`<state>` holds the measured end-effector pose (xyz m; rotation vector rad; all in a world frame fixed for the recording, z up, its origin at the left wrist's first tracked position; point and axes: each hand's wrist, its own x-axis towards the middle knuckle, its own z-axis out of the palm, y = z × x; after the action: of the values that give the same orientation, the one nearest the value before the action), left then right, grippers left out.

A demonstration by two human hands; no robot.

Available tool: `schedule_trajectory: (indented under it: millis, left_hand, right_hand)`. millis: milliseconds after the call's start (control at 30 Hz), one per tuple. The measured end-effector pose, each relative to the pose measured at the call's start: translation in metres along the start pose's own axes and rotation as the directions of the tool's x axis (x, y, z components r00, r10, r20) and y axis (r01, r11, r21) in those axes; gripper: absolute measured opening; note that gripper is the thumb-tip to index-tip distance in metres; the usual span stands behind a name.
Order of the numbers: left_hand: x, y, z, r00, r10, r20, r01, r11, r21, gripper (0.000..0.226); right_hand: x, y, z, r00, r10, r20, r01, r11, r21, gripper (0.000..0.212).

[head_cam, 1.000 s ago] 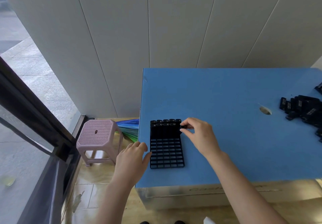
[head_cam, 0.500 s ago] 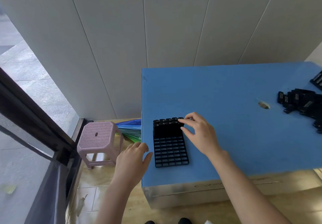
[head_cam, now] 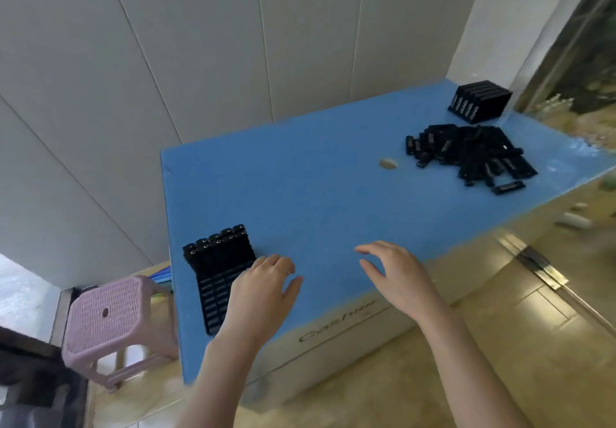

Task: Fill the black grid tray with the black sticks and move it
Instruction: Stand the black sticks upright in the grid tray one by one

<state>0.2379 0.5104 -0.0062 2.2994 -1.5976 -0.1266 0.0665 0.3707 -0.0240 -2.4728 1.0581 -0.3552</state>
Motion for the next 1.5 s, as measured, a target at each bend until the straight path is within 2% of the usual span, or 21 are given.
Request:
schedule_trajectory:
  millis: [100, 333, 467, 800, 1100, 1367, 1500]
  left_hand:
    - [0.018, 0.056, 0.018, 0.998, 0.048, 0.028, -0.047, 0.998, -0.028, 0.031]
    - [0.053, 0.202, 0.079, 0.985, 0.133, 0.112, -0.129, 0.991, -0.041, 0.03]
    - [0.068, 0.252, 0.103, 0.981, 0.151, 0.124, -0.144, 0.988, -0.062, 0.03]
    - [0.14, 0.304, 0.137, 0.994, 0.04, 0.105, -0.028, 0.994, -0.107, 0.028]
    - [0.24, 0.338, 0.175, 0.997, -0.047, 0.054, 0.054, 0.987, -0.148, 0.028]
    - [0.304, 0.348, 0.187, 0.986, -0.162, 0.026, 0.164, 0.975, -0.148, 0.024]
    - [0.312, 0.352, 0.194, 0.976, -0.218, 0.029, 0.22, 0.968, -0.121, 0.023]
  right_hand:
    - [-0.019, 0.046, -0.035, 0.998, 0.059, 0.008, -0.059, 0.998, -0.035, 0.03]
    - [-0.064, 0.161, -0.11, 0.981, 0.174, -0.086, -0.178, 0.983, -0.05, 0.028]
    - [-0.076, 0.207, -0.143, 0.975, 0.199, -0.099, -0.203, 0.979, -0.036, 0.029]
    - [-0.05, 0.287, -0.192, 0.974, 0.192, -0.117, -0.2, 0.978, -0.059, 0.031]
    - [0.048, 0.371, -0.208, 0.971, 0.231, -0.056, -0.232, 0.972, -0.018, 0.032]
    - [0.144, 0.423, -0.197, 0.924, 0.382, 0.027, -0.383, 0.922, 0.049, 0.052]
    - [0.174, 0.431, -0.187, 0.922, 0.387, -0.009, -0.387, 0.92, -0.064, 0.058]
